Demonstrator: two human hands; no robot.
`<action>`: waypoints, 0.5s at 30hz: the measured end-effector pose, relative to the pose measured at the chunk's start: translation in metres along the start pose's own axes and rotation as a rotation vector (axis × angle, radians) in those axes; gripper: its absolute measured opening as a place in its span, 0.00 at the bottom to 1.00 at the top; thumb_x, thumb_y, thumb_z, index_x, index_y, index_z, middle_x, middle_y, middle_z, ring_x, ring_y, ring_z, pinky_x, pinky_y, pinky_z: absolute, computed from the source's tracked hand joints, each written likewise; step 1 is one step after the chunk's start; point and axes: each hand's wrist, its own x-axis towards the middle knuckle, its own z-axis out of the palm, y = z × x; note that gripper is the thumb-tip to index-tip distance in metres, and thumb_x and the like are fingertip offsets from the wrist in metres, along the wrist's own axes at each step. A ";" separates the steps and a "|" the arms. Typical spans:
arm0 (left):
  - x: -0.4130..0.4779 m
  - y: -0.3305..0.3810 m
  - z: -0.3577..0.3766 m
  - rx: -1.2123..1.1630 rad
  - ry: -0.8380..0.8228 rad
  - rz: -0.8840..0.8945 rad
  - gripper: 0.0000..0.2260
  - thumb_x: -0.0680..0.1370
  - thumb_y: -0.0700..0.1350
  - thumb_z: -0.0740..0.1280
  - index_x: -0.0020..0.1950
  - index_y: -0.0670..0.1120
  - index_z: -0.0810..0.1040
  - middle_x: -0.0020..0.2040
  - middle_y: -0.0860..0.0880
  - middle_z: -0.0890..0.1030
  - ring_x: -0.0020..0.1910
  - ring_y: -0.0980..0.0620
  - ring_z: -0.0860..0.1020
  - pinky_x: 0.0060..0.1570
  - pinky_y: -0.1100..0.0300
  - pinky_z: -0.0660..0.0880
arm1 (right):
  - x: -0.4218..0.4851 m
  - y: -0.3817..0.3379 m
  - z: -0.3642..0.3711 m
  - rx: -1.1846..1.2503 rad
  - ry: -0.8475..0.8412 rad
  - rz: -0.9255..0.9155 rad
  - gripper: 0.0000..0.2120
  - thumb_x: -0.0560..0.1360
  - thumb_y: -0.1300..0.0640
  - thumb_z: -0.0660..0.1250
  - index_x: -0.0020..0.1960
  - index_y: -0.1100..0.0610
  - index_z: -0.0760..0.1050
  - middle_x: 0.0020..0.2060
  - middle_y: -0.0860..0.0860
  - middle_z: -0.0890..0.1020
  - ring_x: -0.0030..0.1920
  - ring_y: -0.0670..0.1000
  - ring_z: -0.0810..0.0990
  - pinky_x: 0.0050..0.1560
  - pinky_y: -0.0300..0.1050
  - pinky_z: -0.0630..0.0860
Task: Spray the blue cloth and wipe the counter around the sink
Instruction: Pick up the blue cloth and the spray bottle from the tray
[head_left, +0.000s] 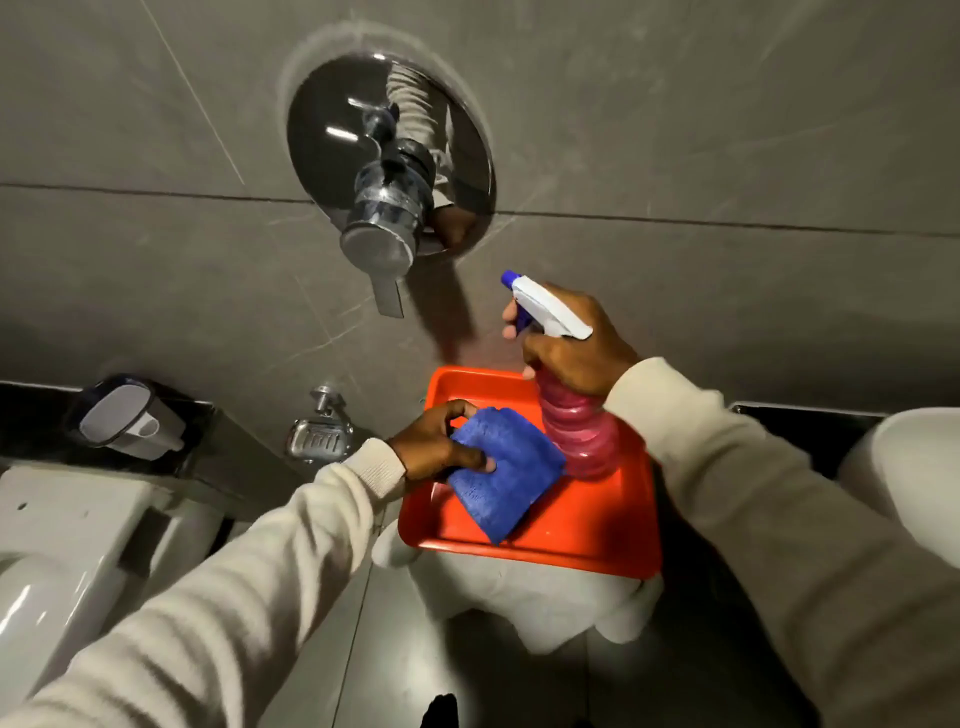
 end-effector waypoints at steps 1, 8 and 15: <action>-0.004 0.000 -0.002 -0.074 0.030 0.014 0.22 0.59 0.36 0.73 0.52 0.40 0.75 0.48 0.38 0.77 0.50 0.42 0.75 0.52 0.45 0.71 | -0.002 -0.012 -0.005 -0.020 -0.075 0.016 0.13 0.61 0.61 0.66 0.44 0.51 0.79 0.37 0.53 0.84 0.30 0.54 0.82 0.30 0.51 0.81; -0.028 0.012 -0.009 -0.505 0.057 0.069 0.19 0.67 0.30 0.63 0.59 0.35 0.75 0.52 0.37 0.78 0.49 0.41 0.77 0.49 0.54 0.75 | -0.042 -0.050 -0.021 -0.179 -0.438 0.156 0.07 0.67 0.47 0.78 0.41 0.47 0.82 0.30 0.51 0.80 0.31 0.55 0.78 0.37 0.54 0.78; -0.049 0.015 -0.001 -0.511 0.074 0.049 0.18 0.71 0.33 0.60 0.60 0.37 0.72 0.51 0.37 0.75 0.41 0.44 0.76 0.35 0.60 0.77 | -0.080 -0.032 -0.008 -0.309 -0.490 0.265 0.14 0.64 0.39 0.76 0.38 0.49 0.82 0.27 0.55 0.82 0.27 0.57 0.81 0.38 0.50 0.79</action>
